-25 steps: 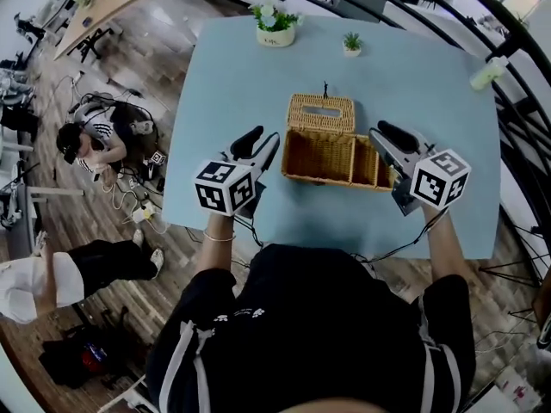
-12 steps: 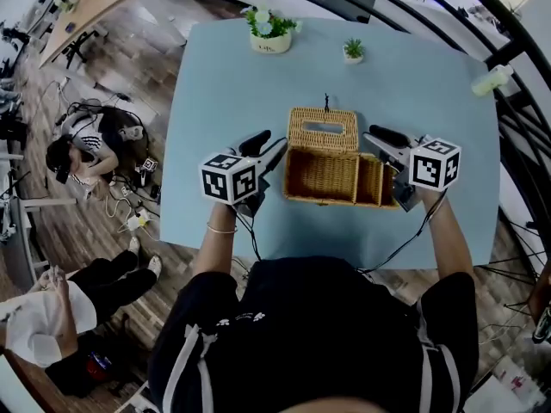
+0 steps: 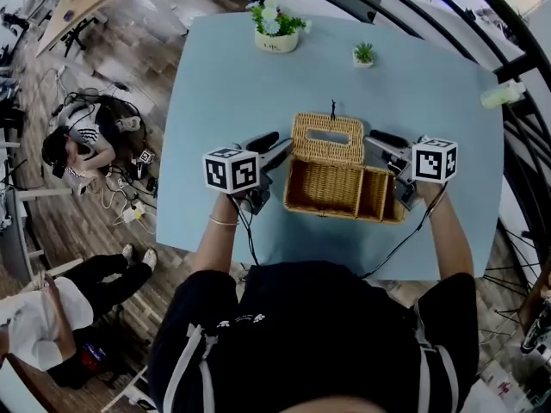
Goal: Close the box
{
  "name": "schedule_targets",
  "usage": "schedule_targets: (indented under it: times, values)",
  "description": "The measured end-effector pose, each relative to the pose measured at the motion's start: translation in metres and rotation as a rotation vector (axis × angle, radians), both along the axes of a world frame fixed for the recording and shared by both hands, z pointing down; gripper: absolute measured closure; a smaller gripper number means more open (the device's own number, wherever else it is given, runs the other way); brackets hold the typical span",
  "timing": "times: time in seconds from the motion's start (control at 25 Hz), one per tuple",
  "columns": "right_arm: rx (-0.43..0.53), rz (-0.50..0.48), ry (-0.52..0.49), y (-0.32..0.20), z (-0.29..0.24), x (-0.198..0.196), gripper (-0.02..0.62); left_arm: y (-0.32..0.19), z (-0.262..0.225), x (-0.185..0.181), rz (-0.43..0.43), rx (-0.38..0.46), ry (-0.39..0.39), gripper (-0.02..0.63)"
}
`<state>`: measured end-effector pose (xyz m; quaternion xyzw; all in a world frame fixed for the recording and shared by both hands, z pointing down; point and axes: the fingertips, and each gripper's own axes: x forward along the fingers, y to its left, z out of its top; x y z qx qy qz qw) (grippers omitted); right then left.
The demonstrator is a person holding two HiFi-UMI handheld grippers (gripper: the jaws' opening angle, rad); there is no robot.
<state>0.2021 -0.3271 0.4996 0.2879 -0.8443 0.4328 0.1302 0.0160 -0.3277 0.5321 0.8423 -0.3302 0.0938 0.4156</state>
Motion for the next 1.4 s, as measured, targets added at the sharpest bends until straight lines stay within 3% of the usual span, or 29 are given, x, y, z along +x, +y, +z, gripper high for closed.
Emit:
schedule_targets:
  times: [0.32, 0.64, 1.08, 1.4]
  values:
    - [-0.064, -0.059, 0.013, 0.0, 0.017, 0.0, 0.437, -0.005, 0.02, 0.007, 0.002, -0.089, 0.09, 0.41]
    - [-0.054, -0.113, 0.042, 0.004, 0.019, -0.006, 0.437, -0.012, 0.027, 0.024, -0.007, -0.145, 0.202, 0.41]
    - [-0.021, -0.068, 0.028, 0.002, 0.008, -0.001, 0.439, -0.017, 0.021, 0.022, -0.034, -0.105, 0.178, 0.47]
    - [-0.033, -0.03, 0.031, -0.002, 0.012, 0.007, 0.437, -0.021, 0.004, 0.021, -0.056, -0.042, 0.224, 0.52]
